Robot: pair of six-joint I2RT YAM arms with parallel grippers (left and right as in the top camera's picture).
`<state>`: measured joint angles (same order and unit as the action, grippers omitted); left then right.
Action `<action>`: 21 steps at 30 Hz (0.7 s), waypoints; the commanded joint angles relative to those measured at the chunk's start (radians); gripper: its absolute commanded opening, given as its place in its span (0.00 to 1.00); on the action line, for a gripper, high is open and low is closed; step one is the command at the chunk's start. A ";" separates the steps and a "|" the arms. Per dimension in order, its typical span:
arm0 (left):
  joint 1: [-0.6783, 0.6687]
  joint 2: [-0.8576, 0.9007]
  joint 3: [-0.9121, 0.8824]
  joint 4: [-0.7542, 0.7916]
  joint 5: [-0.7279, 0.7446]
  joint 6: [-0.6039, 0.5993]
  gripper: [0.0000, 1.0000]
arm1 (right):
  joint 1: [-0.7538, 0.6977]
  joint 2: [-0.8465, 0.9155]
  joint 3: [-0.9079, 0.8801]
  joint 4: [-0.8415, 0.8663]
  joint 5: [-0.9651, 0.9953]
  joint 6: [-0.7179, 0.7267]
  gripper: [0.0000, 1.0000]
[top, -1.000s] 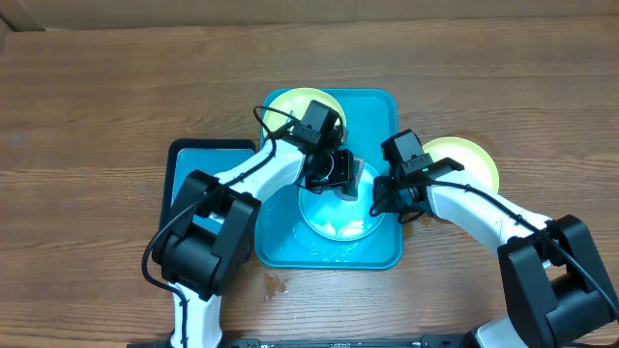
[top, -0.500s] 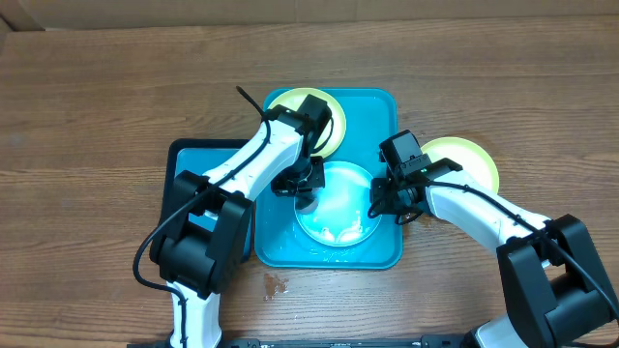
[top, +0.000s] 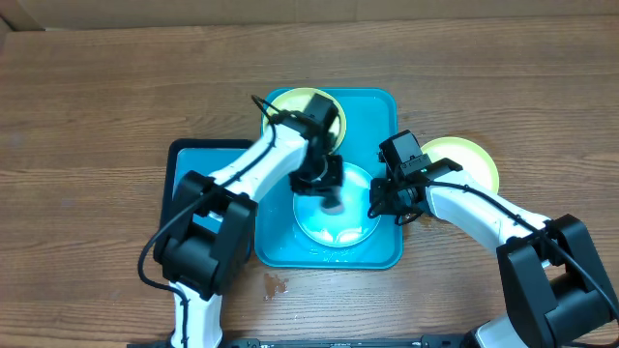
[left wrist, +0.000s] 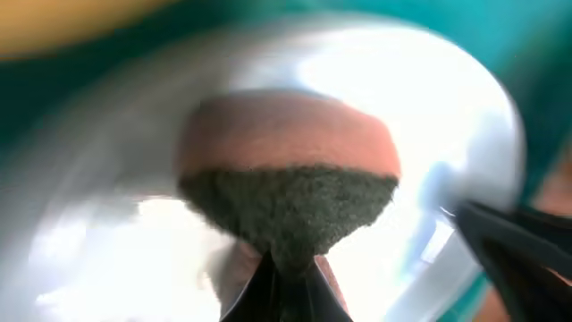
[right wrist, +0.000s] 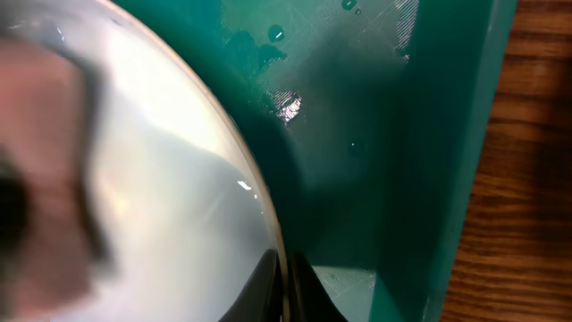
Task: Clean dirty plates on tray and stack at the side
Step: 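Scrub the white plate with the sponge in the left gripper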
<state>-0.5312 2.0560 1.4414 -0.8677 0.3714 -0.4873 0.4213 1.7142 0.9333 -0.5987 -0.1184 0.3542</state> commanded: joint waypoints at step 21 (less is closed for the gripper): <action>-0.028 -0.136 -0.085 -0.228 -0.586 -0.089 0.04 | -0.002 0.014 -0.010 -0.012 0.045 -0.007 0.04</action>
<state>-0.5758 1.9884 1.3731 -1.0840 0.0605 -0.5304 0.4213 1.7142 0.9333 -0.6048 -0.1200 0.3546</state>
